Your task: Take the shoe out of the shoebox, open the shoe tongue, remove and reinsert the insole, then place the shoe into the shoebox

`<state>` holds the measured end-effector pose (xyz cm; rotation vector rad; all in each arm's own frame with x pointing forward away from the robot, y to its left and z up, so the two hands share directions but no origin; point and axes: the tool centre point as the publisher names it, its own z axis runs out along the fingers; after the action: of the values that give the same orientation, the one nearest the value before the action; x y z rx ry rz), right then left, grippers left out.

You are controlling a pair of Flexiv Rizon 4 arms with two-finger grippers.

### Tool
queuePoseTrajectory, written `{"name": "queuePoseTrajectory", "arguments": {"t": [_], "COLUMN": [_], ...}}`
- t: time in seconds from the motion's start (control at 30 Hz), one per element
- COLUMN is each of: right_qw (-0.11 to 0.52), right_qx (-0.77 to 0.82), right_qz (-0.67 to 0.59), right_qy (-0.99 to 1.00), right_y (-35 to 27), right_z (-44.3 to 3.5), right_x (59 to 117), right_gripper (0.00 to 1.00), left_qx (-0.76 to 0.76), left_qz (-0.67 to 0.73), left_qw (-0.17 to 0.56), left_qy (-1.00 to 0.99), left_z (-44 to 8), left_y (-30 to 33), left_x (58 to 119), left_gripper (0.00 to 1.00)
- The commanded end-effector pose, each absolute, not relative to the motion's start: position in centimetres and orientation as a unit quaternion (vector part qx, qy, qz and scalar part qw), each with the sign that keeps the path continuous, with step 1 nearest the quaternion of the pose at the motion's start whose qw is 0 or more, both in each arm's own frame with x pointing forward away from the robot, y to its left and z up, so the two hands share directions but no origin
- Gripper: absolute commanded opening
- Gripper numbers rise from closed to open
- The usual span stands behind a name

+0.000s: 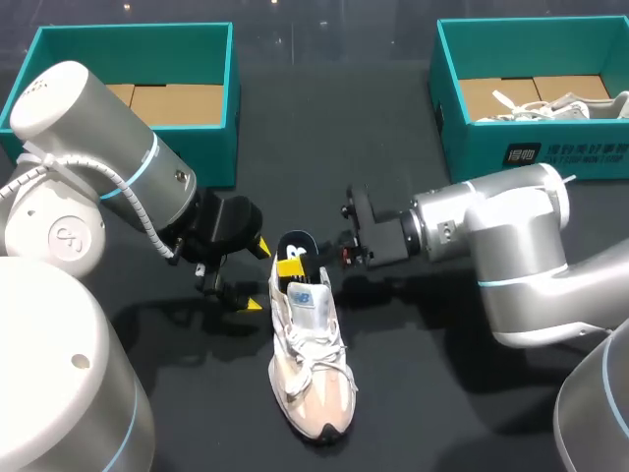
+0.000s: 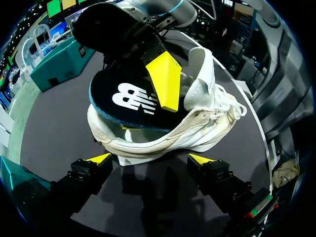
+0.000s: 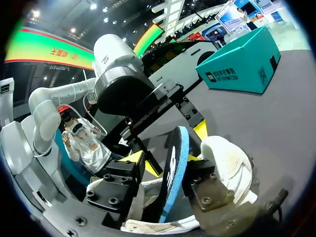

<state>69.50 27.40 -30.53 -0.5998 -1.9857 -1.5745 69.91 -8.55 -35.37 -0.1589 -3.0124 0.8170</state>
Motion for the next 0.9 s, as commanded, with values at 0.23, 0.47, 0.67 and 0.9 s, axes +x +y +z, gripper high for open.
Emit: {"name": "queuePoseTrajectory", "arguments": {"t": [0.23,0.47,0.67,0.9], "right_qw": [0.27,0.306,0.326,0.295], "right_qx": [-0.245,-0.267,-0.279,-0.262], "right_qz": [-0.582,-0.581,-0.579,-0.573], "right_qy": [-0.727,-0.706,-0.693,-0.718], "right_y": [25.7,26.4,26.6,27.0], "right_z": [-30.8,-33.3,-34.2,-32.1], "right_x": [70.2,68.8,67.4,67.9], "right_gripper": [0.0,0.0,0.0,0.47], "left_qx": [-0.051,-0.051,-0.051,-0.051], "left_qz": [0.262,0.262,0.262,0.262], "left_qw": [0.007,0.007,0.007,0.007], "left_qy": [-0.964,-0.964,-0.964,-0.964], "left_z": [-35.5,-35.5,-35.5,-35.5], "left_y": [-8.5,-8.5,-8.5,-8.5], "left_x": [69.8,69.8,69.8,69.8], "left_gripper": [1.0,1.0,1.0,1.0]}}
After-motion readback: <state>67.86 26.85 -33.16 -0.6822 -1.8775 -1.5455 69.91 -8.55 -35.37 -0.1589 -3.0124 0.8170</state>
